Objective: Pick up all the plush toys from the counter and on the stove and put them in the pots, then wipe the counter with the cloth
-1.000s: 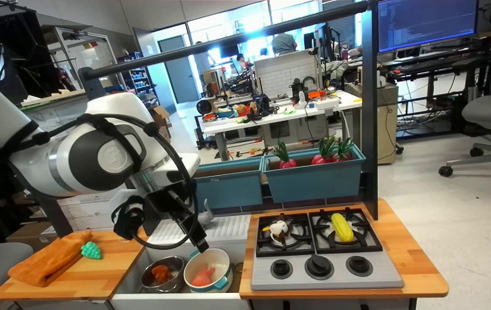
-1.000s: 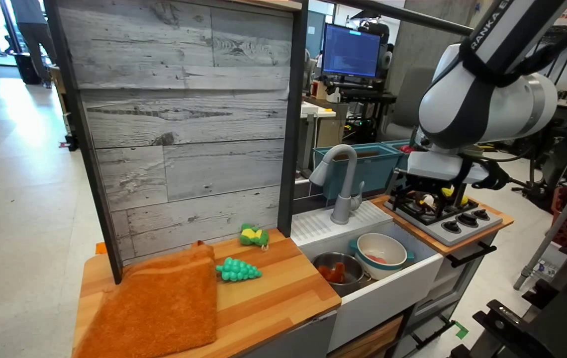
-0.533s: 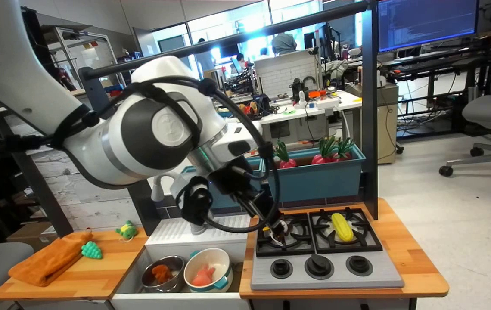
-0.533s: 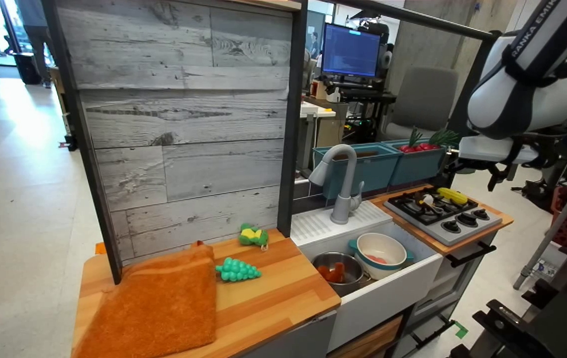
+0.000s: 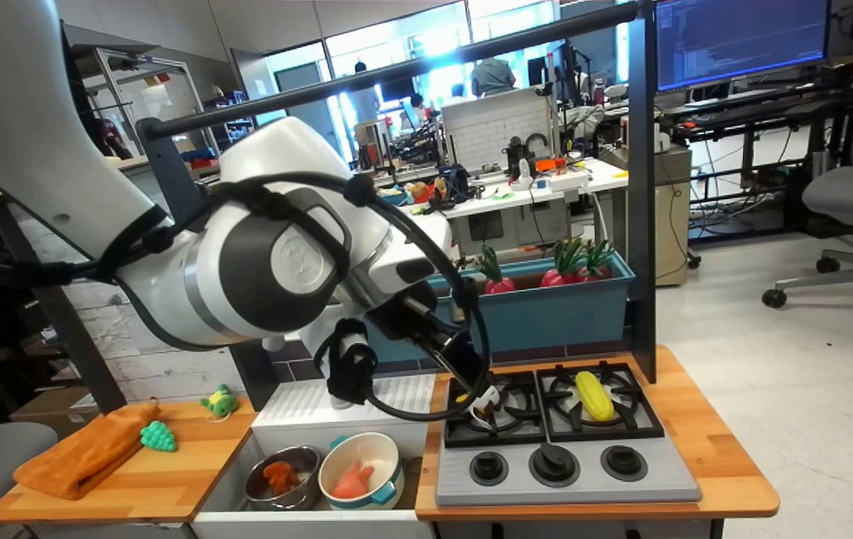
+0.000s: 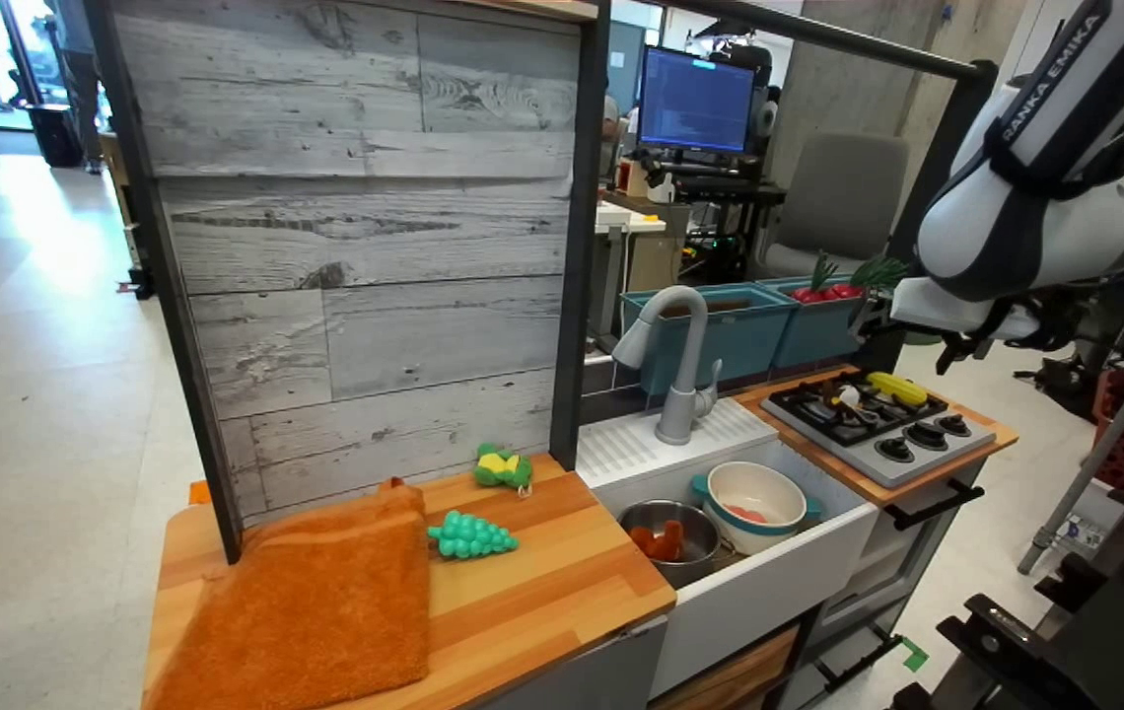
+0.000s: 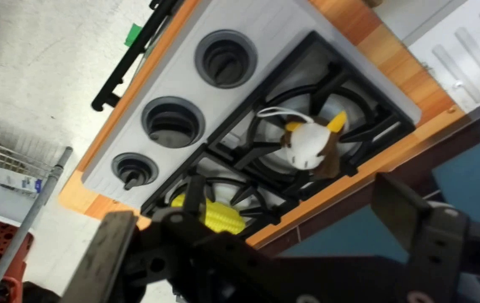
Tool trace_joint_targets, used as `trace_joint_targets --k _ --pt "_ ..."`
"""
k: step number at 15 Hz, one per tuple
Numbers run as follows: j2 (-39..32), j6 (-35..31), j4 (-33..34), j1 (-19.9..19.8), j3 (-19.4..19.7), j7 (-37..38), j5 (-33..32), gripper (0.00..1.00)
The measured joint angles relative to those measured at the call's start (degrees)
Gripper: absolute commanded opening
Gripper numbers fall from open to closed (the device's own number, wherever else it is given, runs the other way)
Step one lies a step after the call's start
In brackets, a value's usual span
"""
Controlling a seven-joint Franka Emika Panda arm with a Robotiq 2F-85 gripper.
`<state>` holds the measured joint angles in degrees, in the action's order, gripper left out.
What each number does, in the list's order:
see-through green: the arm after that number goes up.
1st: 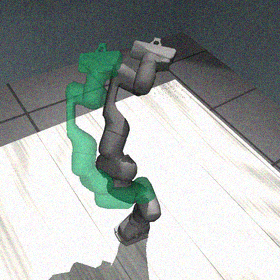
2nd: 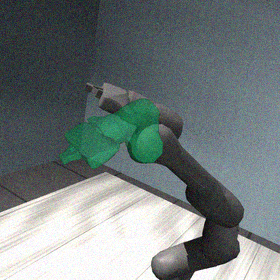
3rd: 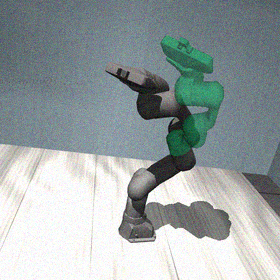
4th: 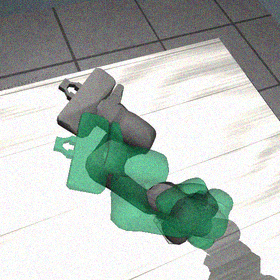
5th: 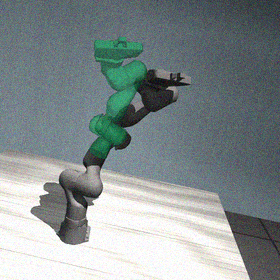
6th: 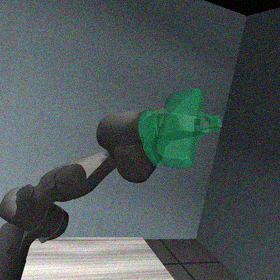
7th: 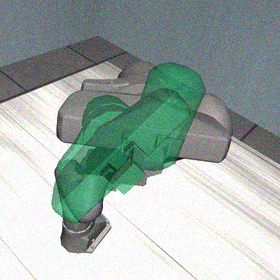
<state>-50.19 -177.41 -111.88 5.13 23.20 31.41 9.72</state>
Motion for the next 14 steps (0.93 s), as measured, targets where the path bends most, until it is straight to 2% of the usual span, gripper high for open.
trace_joint_targets --k 5,9,10,11,14 --pt "-5.83 -0.17 8.16 -6.51 -7.99 -1.92 4.03 1.00" --pt "-10.91 1.21 15.13 -9.69 -8.75 -2.19 5.26 1.00" --pt "-12.12 1.82 16.76 -10.13 -8.66 -2.22 5.28 0.77" --pt "-13.28 2.18 18.19 -10.32 -8.60 -2.40 5.28 0.72" --pt "-16.63 2.35 21.98 -10.06 -8.64 -2.89 5.27 0.49"
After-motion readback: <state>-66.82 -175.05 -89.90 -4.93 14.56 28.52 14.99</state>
